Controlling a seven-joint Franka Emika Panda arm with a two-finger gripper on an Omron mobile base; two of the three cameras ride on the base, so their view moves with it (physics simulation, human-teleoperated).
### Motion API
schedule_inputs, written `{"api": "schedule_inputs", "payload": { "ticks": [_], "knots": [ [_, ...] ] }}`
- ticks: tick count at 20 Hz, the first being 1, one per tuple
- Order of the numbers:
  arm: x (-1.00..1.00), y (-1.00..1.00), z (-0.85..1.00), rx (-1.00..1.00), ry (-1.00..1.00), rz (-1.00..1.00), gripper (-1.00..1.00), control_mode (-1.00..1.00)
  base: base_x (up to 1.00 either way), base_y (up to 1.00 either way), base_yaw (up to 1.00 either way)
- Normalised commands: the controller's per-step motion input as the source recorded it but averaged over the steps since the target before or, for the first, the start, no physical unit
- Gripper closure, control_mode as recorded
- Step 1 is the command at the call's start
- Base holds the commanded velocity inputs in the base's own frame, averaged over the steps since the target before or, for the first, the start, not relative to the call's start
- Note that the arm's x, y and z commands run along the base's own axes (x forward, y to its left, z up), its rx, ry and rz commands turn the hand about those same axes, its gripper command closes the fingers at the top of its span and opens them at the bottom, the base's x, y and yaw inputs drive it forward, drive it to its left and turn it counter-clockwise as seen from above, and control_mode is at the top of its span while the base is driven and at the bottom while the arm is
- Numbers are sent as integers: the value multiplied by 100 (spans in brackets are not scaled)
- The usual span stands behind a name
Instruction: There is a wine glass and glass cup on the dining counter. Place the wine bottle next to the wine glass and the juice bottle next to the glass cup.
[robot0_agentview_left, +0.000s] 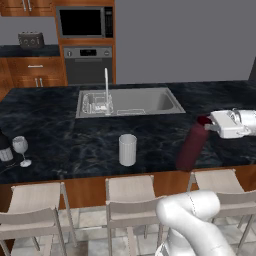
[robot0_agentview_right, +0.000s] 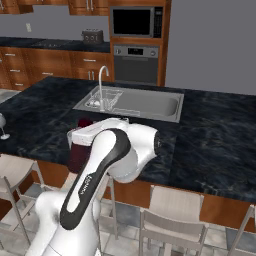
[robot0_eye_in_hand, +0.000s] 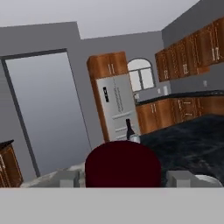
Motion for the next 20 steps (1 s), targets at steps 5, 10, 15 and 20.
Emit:
{"api": "schedule_inputs", "payload": {
  "ticks": [5,10,15,20],
  "knots": [
    [37,-7,-10,3,21,12,100,-100,0,0,0],
    [38,-3,-17,0,2,7,100,-100,0,0,0],
    [30,-1,-19,0,-2,5,100,-100,0,0,0],
    [30,0,-22,0,-7,2,100,-100,0,0,0]
  ]
}}
